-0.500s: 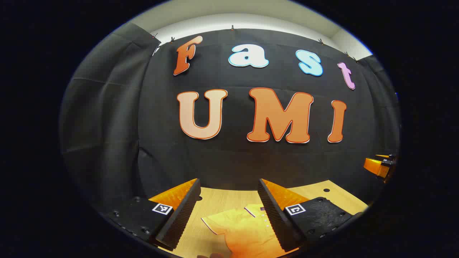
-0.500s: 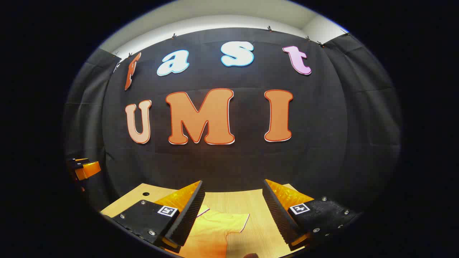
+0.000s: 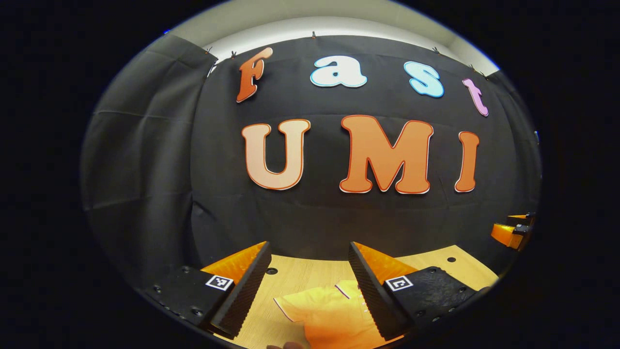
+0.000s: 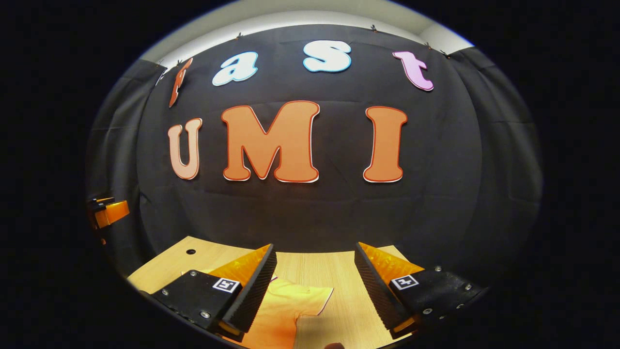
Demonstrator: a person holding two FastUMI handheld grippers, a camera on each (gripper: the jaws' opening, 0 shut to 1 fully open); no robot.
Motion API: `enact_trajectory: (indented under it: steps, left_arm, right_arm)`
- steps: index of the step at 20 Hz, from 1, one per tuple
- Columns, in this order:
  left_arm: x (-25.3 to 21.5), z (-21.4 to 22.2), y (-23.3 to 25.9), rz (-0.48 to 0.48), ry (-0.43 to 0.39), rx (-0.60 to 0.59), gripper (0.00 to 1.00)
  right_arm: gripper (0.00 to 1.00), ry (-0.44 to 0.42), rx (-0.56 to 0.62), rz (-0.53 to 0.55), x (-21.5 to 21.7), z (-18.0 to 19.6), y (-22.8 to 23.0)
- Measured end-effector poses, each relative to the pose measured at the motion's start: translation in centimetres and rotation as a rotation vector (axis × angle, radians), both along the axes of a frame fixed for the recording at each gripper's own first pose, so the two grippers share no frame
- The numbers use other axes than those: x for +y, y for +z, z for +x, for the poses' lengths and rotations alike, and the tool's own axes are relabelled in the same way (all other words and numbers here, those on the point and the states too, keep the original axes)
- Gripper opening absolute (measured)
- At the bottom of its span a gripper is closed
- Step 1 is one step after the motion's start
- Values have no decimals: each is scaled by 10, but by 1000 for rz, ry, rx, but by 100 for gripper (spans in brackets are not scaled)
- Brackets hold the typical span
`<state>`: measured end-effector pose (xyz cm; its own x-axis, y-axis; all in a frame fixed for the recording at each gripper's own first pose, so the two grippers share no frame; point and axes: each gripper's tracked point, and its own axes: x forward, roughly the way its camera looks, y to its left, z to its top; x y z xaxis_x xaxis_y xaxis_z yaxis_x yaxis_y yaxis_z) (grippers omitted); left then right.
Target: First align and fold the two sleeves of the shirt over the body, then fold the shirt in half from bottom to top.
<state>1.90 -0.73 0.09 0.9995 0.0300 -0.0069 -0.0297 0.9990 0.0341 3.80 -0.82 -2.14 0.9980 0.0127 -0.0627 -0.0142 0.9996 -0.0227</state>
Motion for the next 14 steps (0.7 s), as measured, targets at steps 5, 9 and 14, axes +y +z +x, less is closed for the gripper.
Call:
enact_trajectory:
  steps: [5, 9, 14]
  left_arm:
    - [-14, 40, 6, 15, -49, 10, 98]
    - [-7, 41, 5, 10, -97, 7, 98]
    - [10, 41, 16, -9, -105, -19, 98]
  right_arm:
    - [98, -31, 4, 20, 12, -7, -1]
    - [98, -35, -9, 20, 36, -17, 4]
    - [97, -17, 15, 17, 60, -19, 3]
